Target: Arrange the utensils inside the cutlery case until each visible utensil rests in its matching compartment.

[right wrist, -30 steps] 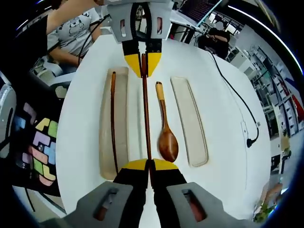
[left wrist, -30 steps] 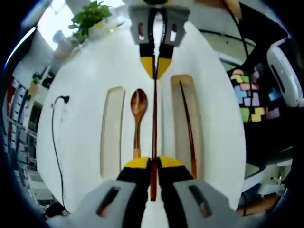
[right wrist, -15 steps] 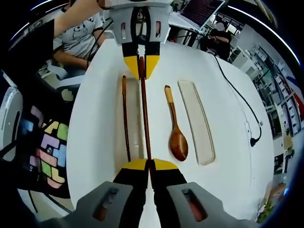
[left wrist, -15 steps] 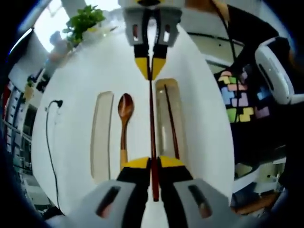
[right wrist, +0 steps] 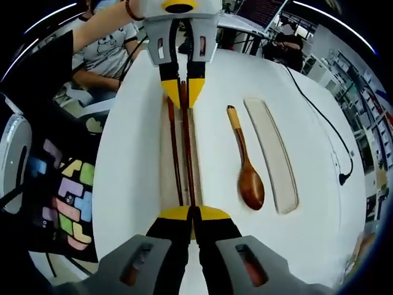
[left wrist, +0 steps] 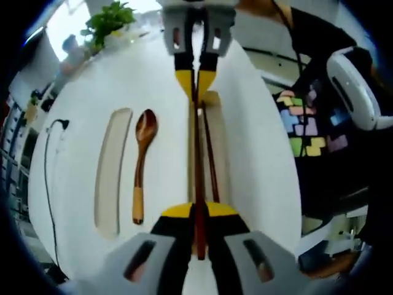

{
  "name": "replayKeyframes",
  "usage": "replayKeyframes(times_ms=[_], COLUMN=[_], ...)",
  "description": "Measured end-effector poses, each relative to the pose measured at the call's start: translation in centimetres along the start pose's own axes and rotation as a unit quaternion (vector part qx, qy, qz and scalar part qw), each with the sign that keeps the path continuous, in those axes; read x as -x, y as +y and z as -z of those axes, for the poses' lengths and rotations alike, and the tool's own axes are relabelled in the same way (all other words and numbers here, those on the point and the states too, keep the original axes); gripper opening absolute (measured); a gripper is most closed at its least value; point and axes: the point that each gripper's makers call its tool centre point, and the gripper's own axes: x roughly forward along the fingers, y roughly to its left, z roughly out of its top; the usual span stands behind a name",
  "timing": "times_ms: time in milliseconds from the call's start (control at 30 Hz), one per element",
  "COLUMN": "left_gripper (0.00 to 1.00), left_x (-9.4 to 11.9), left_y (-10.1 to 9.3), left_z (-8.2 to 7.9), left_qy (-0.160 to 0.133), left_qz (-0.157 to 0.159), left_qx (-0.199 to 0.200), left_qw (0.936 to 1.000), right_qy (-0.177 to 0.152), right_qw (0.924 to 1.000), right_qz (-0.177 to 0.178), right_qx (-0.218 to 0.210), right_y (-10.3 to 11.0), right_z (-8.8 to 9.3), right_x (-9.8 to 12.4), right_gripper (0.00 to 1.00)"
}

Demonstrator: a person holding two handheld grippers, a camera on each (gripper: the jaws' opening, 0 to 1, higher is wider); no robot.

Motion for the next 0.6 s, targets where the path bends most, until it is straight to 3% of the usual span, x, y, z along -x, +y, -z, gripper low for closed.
replayKeyframes(times_ms=[367, 600], left_gripper=[0.05, 0.05], left_x=[-0.7, -1.3], left_y=[-0.5, -0.5], left_z=[0.1, 0.3], left_qy=[0.0, 0.001], left_qz=[0.022, 0.02], left_qx=[-0.001, -0.003], left_qw=[0.9997, 0.9998], right_qy=[-0.003, -0.001], right_qw=[0.9997, 0.9996], right_qz=[-0.021, -0.026], right_qx=[-0.011, -0.015], right_y=[0.6, 0.7], right_z=[0.7, 0.9], right_x=[-0.9, -1.3], right_gripper=[0.01, 0.01])
